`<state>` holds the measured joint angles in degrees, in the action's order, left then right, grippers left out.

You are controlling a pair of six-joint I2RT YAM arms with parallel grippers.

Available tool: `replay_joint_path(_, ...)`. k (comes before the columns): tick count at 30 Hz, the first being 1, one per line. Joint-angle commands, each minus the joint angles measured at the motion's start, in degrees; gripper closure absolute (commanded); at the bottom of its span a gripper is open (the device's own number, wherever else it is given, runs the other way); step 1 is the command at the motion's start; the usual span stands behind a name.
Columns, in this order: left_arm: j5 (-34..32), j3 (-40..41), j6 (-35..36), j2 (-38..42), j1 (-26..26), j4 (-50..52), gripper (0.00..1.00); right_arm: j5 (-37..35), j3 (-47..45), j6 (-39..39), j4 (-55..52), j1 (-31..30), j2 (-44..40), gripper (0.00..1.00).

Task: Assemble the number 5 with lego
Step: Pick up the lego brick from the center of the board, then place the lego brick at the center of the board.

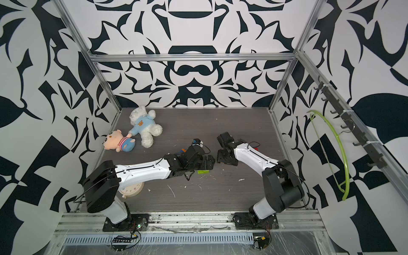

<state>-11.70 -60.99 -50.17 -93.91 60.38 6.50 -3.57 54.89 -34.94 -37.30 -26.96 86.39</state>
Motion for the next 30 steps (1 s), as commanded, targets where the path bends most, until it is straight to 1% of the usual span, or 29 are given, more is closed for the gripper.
replay_joint_path(1, -2.1, 4.6, -2.1, 4.4, -0.2, 0.3, 0.01, 0.0, -1.9, -1.2, -3.3, -3.8, -1.6, 0.38)
replay_joint_path(7, -6.8, 11.8, -4.5, 12.1, -0.2, 1.6, 0.01, -1.4, -3.0, -5.4, -3.5, -12.5, -1.3, 0.38)
replay_joint_path(13, -12.1, 15.4, -6.0, 17.8, -0.2, 3.8, 0.01, 0.1, -3.9, -7.1, -1.5, -18.2, -1.6, 0.38)
replay_joint_path(18, -15.6, 16.8, -7.3, 20.4, -0.2, 5.1, 0.01, 1.3, -3.3, -7.7, -0.1, -20.8, 0.7, 0.38)
replay_joint_path(21, -16.6, 17.1, -7.6, 20.4, -0.2, 5.8, 0.01, 2.3, -3.3, -8.5, 1.3, -21.8, 2.4, 0.38)
replay_joint_path(22, -17.0, 17.0, -7.8, 22.2, -0.2, 6.4, 0.01, 2.7, -3.3, -8.7, 1.7, -21.9, 3.0, 0.38)
replay_joint_path(25, -18.2, 17.2, -8.4, 23.0, -0.2, 7.8, 0.01, 2.8, -3.0, -9.2, 2.3, -23.0, 4.3, 0.38)
replay_joint_path(30, -19.0, 17.7, -9.2, 23.9, -0.2, 7.8, 0.01, 2.2, -2.6, -10.0, 2.3, -23.6, 5.6, 0.33)
